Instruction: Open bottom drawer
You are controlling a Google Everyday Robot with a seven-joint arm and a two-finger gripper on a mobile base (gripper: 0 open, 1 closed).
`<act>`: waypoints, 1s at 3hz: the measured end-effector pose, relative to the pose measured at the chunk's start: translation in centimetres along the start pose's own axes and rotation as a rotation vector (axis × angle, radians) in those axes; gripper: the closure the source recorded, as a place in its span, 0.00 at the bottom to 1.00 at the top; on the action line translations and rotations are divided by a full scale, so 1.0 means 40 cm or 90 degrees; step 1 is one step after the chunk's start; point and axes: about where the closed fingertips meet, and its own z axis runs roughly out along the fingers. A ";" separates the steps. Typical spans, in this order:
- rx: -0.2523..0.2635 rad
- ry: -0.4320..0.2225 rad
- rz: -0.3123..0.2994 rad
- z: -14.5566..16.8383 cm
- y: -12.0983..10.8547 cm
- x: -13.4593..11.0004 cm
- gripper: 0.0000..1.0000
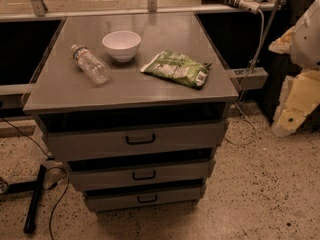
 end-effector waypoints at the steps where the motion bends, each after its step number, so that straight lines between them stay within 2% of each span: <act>1: 0.000 0.000 0.000 0.000 0.000 0.000 0.00; 2: -0.025 -0.023 0.009 0.047 0.021 0.007 0.00; 3: -0.048 -0.050 0.012 0.128 0.065 0.024 0.00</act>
Offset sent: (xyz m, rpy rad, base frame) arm -0.0077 0.0041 -0.0565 0.1190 0.0967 0.0106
